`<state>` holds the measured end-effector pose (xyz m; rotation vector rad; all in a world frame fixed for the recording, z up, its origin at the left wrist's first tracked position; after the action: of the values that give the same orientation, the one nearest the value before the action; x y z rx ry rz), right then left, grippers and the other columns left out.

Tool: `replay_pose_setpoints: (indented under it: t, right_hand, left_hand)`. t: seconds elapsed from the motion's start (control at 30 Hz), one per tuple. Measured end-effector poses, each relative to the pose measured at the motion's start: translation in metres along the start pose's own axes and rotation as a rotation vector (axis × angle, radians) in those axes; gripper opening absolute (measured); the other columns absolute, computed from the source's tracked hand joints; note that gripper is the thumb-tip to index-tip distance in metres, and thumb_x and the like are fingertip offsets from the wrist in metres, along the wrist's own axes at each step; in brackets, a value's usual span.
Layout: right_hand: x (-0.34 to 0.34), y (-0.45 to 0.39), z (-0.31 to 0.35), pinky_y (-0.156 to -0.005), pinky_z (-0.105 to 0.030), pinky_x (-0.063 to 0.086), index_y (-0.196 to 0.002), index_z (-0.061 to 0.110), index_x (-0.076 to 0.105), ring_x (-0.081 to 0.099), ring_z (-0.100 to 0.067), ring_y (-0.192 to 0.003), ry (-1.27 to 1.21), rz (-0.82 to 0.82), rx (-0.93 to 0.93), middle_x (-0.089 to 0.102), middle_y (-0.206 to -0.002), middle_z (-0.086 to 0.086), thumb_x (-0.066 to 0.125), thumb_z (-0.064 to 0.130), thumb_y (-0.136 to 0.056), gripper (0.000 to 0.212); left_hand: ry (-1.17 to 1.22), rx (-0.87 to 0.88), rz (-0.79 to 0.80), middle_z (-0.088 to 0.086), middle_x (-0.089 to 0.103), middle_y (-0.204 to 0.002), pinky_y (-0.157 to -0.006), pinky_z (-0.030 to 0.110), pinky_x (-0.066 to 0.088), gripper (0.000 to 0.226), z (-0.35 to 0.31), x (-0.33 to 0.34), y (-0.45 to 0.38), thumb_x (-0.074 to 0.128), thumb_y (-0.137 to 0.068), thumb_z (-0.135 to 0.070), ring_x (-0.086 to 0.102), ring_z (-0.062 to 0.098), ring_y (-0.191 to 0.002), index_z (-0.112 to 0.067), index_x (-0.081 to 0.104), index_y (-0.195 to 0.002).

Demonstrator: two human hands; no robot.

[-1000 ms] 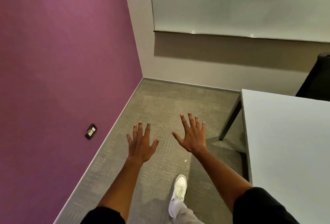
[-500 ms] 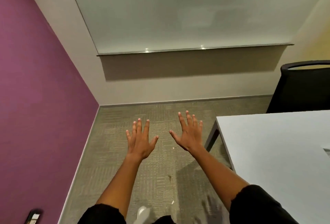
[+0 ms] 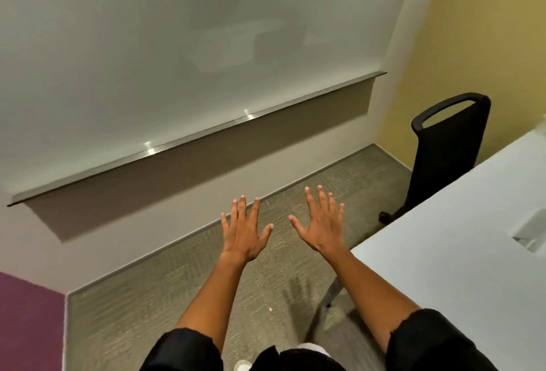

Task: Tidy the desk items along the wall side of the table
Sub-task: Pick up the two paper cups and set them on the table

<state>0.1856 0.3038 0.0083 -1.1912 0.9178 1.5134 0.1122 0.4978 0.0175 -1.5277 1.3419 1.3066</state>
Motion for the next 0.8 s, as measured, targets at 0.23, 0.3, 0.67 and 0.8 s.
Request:
replay_pose_setpoints:
  t: [0.23, 0.3, 0.67, 0.8]
  right_hand:
    - [0.000, -0.094, -0.011, -0.120, -0.061, 0.008, -0.155, 0.033, -0.006, 0.006, -0.034, -0.151, 0.007, -0.033, 0.190, -0.001, -0.165, -0.008, 0.015, 0.082, -0.083, 0.090]
    - [0.005, -0.124, -0.023, -0.120, -0.061, 0.008, -0.155, 0.033, -0.007, 0.005, -0.034, -0.151, 0.000, -0.028, 0.244, -0.001, -0.165, -0.008, 0.016, 0.082, -0.084, 0.089]
    - [0.012, -0.334, -0.125, -0.120, -0.061, 0.009, -0.155, 0.035, -0.004, 0.007, -0.033, -0.152, -0.026, -0.057, 0.456, 0.000, -0.165, -0.006, 0.016, 0.083, -0.083, 0.089]
    - [-0.011, -0.393, -0.161, -0.120, -0.061, 0.011, -0.155, 0.034, -0.004, 0.008, -0.033, -0.151, -0.030, -0.076, 0.509, 0.001, -0.165, -0.006, 0.020, 0.082, -0.084, 0.089]
  left_hand:
    - [-0.037, 0.188, 0.062, 0.010, -0.012, -0.163, -0.119, 0.057, 0.000, 0.078, -0.007, -0.013, -0.126, 0.023, -0.093, -0.067, -0.011, 0.030, -0.150, -0.029, -0.005, -0.155]
    - [-0.037, 0.227, 0.077, 0.010, -0.011, -0.163, -0.119, 0.057, 0.000, 0.078, -0.012, -0.010, -0.166, 0.024, -0.092, -0.067, -0.010, 0.030, -0.150, -0.029, -0.004, -0.155]
    - [-0.108, 0.399, 0.163, 0.010, -0.011, -0.163, -0.118, 0.058, 0.001, 0.079, -0.106, 0.011, -0.423, 0.022, -0.092, -0.069, -0.011, 0.030, -0.150, -0.028, -0.004, -0.154]
    - [-0.094, 0.463, 0.175, 0.010, -0.010, -0.163, -0.118, 0.059, 0.001, 0.078, -0.158, 0.005, -0.500, 0.024, -0.092, -0.068, -0.010, 0.029, -0.150, -0.027, -0.002, -0.155]
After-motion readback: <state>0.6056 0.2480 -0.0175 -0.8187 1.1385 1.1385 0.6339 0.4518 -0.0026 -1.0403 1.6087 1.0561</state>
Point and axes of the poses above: each hand's wrist, its own y-axis away from the middle knuckle, its own x-axis out of the palm, z = x × y, the point moved 7 cm from there along -y, towards the middle knuckle
